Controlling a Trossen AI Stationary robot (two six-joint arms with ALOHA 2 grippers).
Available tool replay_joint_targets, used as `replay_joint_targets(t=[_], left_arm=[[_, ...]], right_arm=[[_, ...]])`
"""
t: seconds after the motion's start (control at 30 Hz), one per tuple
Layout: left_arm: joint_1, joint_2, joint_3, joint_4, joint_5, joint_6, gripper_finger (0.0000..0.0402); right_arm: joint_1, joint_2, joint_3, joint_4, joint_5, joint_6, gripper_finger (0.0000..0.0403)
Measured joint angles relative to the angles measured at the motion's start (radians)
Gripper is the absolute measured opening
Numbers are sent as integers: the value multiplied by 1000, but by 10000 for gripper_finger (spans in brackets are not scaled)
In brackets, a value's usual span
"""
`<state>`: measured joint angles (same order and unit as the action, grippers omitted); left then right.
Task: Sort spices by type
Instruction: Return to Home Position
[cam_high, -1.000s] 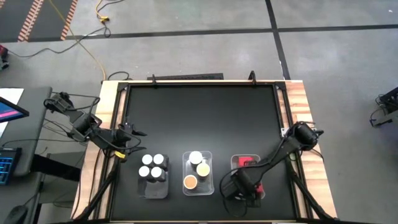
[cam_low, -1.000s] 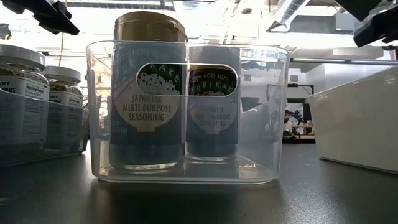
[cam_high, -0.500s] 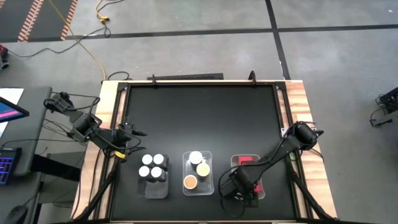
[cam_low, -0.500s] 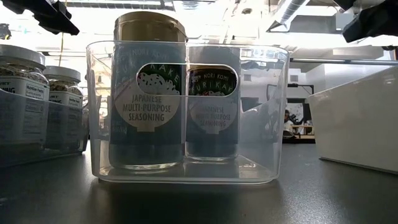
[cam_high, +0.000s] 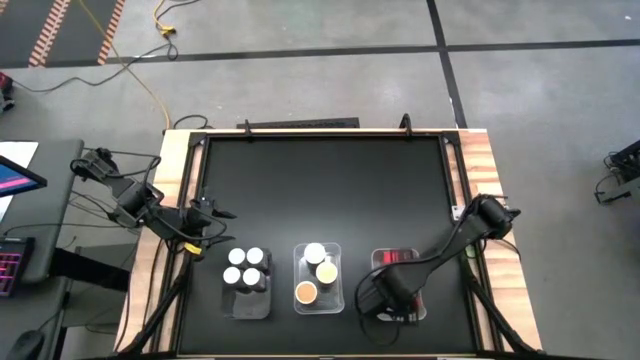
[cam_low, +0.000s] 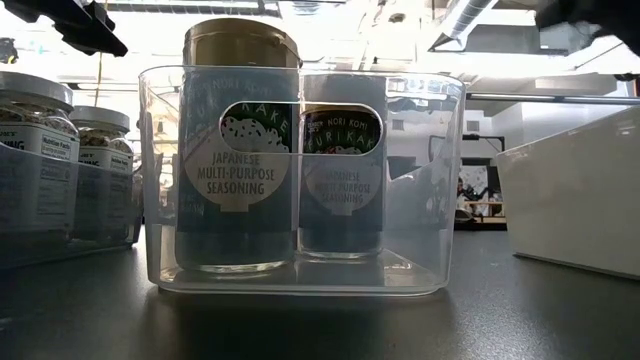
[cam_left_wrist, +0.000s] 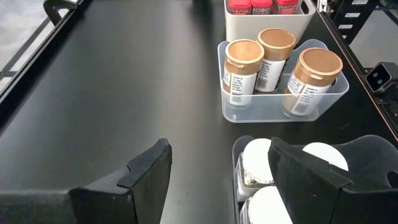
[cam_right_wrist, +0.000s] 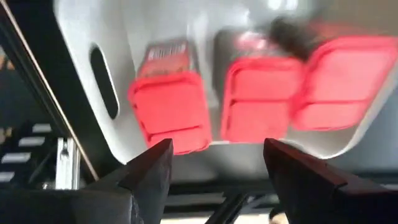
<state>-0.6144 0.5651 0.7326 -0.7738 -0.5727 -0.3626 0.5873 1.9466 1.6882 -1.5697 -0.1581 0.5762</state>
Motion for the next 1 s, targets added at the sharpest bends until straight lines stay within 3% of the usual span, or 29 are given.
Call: replay_joint_targets(t=[0.23,0.4,0.47,0.57,0.7,0.9,1.0], left_arm=[[0,0,0,1,0,0,256],[0,0,0,1,0,-2,256],[0,0,0,1,0,-2,256],[0,0,0,1,0,-1,256],[0,0,0,1,0,-1,256],[0,0,0,14,-9,-1,256],[0,8,0,65,-72,-1,256]], right_arm=[[0,-140,28,-3,249,70,283],[-15,-228,28,7,284,-41,283],[-17,-254,28,11,291,-6,283],[-16,-293,7,29,405,-1,283],[-34,-410,-110,146,522,-7,283],[-91,-657,-404,419,526,-82,283],[-128,-755,-516,535,525,-94,283]])
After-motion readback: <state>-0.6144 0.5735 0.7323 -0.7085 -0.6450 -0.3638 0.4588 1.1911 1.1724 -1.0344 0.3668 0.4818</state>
